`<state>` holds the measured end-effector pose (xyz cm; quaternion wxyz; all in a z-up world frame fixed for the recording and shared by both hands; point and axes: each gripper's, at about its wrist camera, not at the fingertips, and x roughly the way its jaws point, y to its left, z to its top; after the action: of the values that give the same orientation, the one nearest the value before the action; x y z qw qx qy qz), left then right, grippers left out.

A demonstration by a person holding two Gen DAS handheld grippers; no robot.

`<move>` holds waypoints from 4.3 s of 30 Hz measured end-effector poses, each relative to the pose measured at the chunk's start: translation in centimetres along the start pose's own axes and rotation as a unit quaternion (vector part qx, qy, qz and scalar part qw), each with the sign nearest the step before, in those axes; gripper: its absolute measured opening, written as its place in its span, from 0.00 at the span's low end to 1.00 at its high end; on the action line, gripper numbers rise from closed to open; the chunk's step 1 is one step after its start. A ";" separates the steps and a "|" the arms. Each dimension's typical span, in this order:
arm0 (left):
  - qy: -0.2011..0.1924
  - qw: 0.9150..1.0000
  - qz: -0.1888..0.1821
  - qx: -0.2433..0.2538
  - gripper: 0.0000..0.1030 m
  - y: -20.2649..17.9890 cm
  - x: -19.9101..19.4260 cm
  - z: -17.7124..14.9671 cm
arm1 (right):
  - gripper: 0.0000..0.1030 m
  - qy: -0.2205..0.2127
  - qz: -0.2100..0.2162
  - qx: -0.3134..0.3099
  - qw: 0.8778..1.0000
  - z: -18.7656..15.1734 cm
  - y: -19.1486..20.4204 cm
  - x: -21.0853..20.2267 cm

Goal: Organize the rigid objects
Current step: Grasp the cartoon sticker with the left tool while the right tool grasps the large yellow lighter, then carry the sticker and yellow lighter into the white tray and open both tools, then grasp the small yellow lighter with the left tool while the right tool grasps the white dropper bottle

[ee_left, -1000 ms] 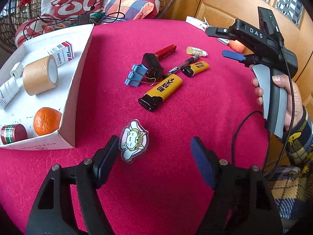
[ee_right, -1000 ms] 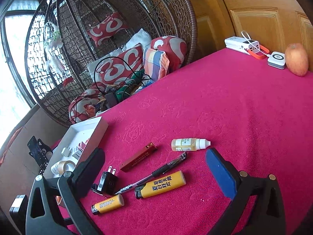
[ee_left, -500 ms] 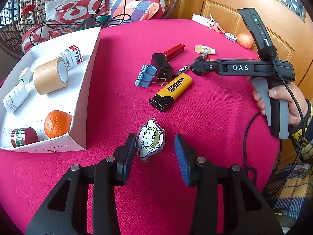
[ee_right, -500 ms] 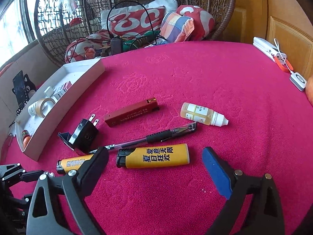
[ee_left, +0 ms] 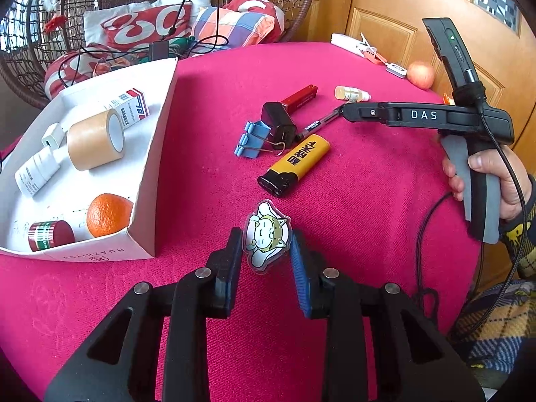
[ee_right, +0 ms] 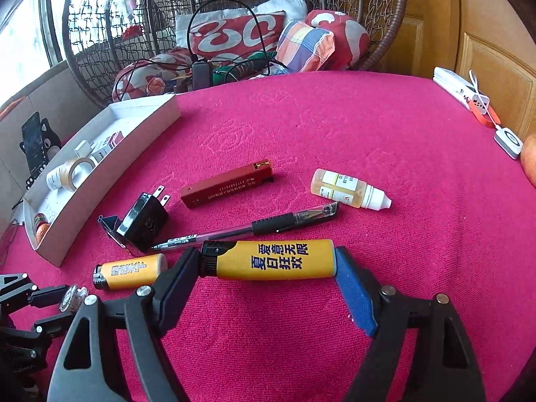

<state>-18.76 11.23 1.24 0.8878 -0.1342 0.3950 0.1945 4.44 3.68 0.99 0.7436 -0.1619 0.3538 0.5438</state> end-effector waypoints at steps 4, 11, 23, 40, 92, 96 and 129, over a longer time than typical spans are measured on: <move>-0.025 1.000 0.001 -0.004 0.27 0.0 -1.4 0.3 | 0.78 -0.030 0.009 0.009 0.999 0.6 0.0 -1.7; -0.055 0.998 0.004 -0.020 0.27 0.9 -3.1 0.6 | 0.78 -0.062 0.032 0.010 0.997 1.6 0.9 -3.6; -0.095 0.994 0.029 -0.047 0.27 3.0 -5.1 0.7 | 0.78 -0.071 0.055 0.001 0.996 2.4 2.4 -4.4; -0.141 0.983 0.069 -0.092 0.27 6.7 -8.5 0.3 | 0.78 -0.097 0.073 -0.026 0.992 4.0 5.3 -5.8; -0.136 0.946 0.170 -0.241 0.27 22.9 -3.1 9.3 | 0.78 -0.028 0.132 -0.075 0.988 12.2 20.6 6.4; -0.124 0.945 0.177 -0.247 0.27 23.8 -2.8 8.7 | 0.78 -0.027 0.114 -0.102 0.988 11.6 22.2 8.2; -0.221 0.938 0.171 -0.205 1.00 11.4 -9.7 5.9 | 1.00 -0.143 0.190 -0.013 0.971 6.0 12.4 -3.2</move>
<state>-25.96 21.35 11.43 0.8595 -0.1972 0.1576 0.4444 -5.42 9.64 9.26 0.6672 -0.0219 0.2615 0.6971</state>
